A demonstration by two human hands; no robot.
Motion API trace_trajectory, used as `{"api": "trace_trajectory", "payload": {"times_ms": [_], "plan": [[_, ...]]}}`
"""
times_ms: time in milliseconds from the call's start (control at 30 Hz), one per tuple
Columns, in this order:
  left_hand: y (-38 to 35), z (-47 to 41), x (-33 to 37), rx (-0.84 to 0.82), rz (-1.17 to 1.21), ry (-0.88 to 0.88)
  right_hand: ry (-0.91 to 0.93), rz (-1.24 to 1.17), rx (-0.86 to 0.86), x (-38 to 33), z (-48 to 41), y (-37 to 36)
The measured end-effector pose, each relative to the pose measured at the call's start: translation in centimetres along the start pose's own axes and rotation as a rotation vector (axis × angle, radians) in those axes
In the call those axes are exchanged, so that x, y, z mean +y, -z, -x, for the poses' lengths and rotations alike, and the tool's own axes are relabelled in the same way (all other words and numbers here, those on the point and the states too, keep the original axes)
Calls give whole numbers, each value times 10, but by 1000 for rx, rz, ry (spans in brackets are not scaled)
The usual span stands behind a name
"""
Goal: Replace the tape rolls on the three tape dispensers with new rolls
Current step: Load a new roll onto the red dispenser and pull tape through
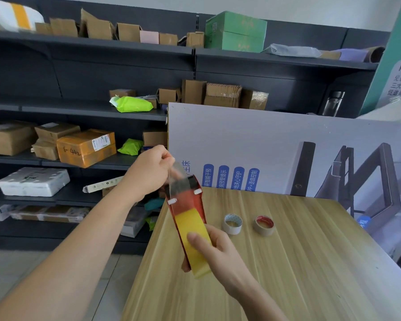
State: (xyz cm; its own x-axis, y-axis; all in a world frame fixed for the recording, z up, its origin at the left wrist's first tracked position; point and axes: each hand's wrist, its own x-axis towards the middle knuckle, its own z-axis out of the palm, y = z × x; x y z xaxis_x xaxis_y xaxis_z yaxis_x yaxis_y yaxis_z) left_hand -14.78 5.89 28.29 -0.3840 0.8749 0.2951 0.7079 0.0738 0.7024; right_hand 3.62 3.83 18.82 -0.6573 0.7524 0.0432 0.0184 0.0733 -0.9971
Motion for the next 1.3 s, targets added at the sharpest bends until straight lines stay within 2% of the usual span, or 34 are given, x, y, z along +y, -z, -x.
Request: {"api": "trace_trajectory", "payload": {"times_ms": [100,167,233,367,567,700,933,1133,1300], "plan": [[-1,5,8,-136,150,47,-164,-18,79,1,-6,-2],[0,6,11,-183,178,53,-208,-57,67,3,-8,-1],[6,4,11,-133,218,57,-184,-68,24,6,-7,1],[20,-2,10,79,244,15,-161,-45,-28,13,-7,0],[14,-3,9,73,149,-74,-220,-135,110,12,-7,-10],[24,-8,-1,195,182,-8,-179,-115,6,13,-4,-8],[19,-7,-8,130,147,-4,-282,-166,129,15,-3,-15],[22,-10,-20,236,230,82,-240,-60,46,19,-7,-17],[19,-14,-17,211,150,8,-295,-112,99,16,-7,-17]]}}
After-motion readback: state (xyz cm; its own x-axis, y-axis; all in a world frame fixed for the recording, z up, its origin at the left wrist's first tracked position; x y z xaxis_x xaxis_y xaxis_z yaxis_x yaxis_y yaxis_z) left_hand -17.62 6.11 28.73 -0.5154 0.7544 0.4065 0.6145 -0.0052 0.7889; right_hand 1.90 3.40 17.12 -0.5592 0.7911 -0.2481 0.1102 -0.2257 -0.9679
